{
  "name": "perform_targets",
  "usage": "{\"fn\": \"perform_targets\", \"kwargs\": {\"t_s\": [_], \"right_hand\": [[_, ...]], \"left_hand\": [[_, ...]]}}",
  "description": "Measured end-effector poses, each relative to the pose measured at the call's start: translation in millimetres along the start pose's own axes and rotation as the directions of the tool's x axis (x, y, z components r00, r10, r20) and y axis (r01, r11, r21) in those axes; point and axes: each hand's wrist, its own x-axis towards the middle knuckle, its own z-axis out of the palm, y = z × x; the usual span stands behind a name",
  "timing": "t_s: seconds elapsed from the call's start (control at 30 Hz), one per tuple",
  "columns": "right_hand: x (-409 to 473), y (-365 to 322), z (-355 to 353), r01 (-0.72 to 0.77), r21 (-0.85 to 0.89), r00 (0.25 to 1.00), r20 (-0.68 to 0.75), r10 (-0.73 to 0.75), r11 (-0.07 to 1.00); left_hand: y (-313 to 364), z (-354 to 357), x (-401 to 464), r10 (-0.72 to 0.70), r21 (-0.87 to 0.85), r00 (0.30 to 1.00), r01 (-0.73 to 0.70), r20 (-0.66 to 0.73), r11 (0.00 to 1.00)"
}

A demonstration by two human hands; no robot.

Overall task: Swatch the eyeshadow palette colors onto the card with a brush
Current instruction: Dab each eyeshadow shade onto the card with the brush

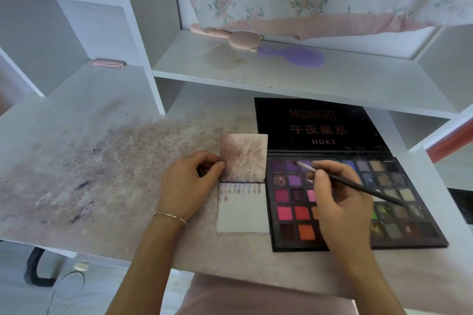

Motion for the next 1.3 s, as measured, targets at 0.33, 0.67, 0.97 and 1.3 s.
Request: {"fn": "perform_targets", "kwargs": {"t_s": [0.33,0.67,0.97,1.3], "right_hand": [[-2,19,-43,-0.067,-0.137,0.998,0.008,0.069,0.988],[-8,22,-43,0.018,-0.255,0.996,0.092,0.006,0.967],[-8,25,-43,0.075,-0.329,0.986,0.166,-0.021,0.941],[-9,22,-43,0.072,-0.290,0.989,0.148,-0.029,0.954]], "left_hand": [[0,1,0,0.013,-0.005,1.000,-0.013,-0.015,1.000],[1,2,-1,0.015,0.001,1.000,-0.015,-0.018,1.000],[2,2,-1,0.015,-0.004,0.999,-0.016,-0.030,1.000],[5,1,-2,0.009,0.008,1.000,-0.009,-0.022,1.000]]}}
